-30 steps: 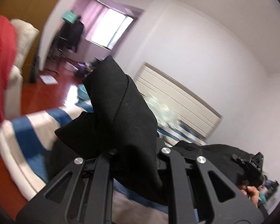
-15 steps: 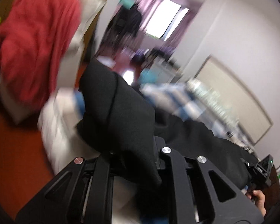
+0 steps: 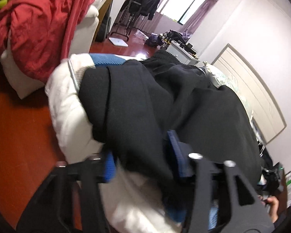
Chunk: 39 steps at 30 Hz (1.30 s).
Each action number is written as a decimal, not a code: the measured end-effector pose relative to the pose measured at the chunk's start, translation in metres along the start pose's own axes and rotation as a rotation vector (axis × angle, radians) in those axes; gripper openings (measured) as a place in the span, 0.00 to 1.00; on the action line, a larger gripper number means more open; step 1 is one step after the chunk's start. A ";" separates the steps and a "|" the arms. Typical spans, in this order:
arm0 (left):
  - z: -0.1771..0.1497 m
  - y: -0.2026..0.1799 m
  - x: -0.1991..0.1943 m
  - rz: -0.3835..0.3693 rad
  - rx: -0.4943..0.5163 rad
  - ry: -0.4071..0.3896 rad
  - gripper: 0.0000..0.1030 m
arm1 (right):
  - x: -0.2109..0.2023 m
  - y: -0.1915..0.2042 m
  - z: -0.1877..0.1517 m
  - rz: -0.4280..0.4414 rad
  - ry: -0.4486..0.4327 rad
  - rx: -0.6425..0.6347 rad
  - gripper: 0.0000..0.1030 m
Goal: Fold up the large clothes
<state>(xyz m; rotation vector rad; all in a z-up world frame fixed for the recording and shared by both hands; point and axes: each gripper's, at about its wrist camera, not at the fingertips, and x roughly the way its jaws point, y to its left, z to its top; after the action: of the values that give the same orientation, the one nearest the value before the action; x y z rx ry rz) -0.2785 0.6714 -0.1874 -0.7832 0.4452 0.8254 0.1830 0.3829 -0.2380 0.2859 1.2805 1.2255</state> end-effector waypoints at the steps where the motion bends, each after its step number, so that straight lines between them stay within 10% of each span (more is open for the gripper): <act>1: -0.005 0.000 -0.008 0.009 0.022 -0.007 0.66 | -0.007 0.000 -0.008 -0.018 -0.008 -0.021 0.85; 9: -0.047 -0.026 -0.062 0.004 0.139 0.049 0.79 | -0.064 0.019 -0.071 -0.114 -0.055 -0.110 0.95; 21: -0.068 -0.119 -0.124 0.046 0.392 0.006 0.92 | -0.071 0.171 -0.127 -0.205 -0.059 -0.500 0.95; 39: -0.057 -0.154 -0.161 0.044 0.417 -0.083 0.92 | -0.077 0.214 -0.143 -0.125 -0.070 -0.455 0.95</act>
<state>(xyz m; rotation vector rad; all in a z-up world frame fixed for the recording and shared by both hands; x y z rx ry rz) -0.2584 0.4845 -0.0549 -0.3532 0.5399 0.7683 -0.0335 0.3433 -0.0836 -0.0794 0.9136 1.3470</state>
